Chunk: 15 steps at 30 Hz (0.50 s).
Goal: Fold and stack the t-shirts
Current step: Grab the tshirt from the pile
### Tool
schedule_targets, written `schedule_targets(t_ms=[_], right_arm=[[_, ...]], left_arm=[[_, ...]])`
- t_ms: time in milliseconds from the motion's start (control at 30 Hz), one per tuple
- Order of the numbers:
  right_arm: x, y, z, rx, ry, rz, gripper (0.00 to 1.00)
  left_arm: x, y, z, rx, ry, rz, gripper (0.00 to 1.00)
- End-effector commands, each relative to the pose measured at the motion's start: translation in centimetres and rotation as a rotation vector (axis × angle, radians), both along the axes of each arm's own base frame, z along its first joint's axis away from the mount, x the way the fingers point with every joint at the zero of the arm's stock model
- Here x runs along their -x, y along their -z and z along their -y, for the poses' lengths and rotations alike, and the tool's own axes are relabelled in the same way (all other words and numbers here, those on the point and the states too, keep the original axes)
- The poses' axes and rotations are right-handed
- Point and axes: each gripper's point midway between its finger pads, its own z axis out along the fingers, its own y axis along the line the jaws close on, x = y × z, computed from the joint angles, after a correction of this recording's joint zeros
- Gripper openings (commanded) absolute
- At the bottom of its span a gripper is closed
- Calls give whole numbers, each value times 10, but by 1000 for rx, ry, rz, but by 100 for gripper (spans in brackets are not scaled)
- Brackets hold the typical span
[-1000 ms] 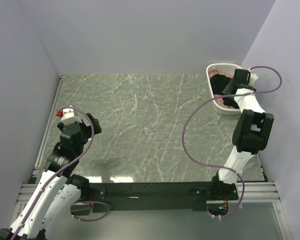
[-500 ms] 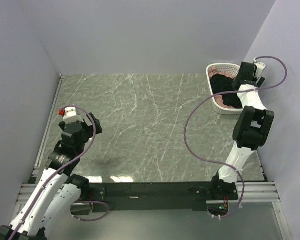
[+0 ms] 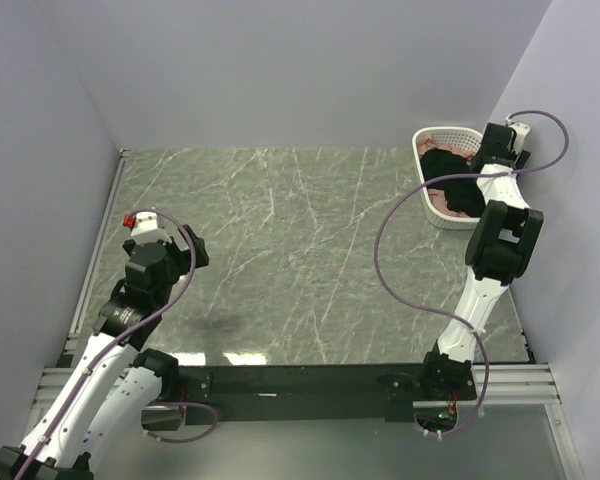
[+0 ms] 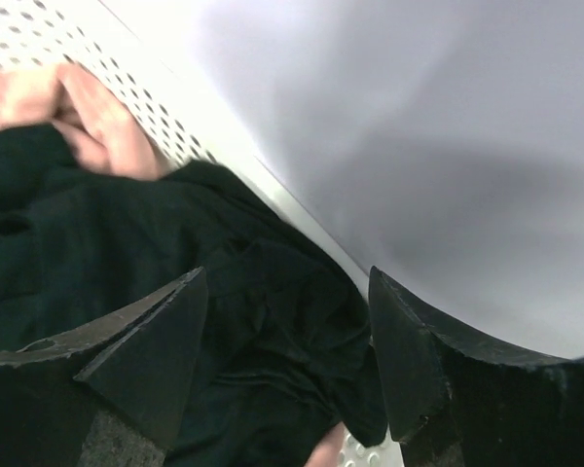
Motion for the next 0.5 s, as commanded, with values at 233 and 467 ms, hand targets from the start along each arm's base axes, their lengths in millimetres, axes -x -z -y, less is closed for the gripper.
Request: schedule_targets(t_ms=[233, 467], right_arm=[[1, 15, 14, -1, 7, -25, 61], [1, 22, 17, 3, 4, -45, 49]], left_arm=[[-6, -3, 7, -1, 35, 21, 99], [-5, -2, 10, 1, 49, 20, 99]])
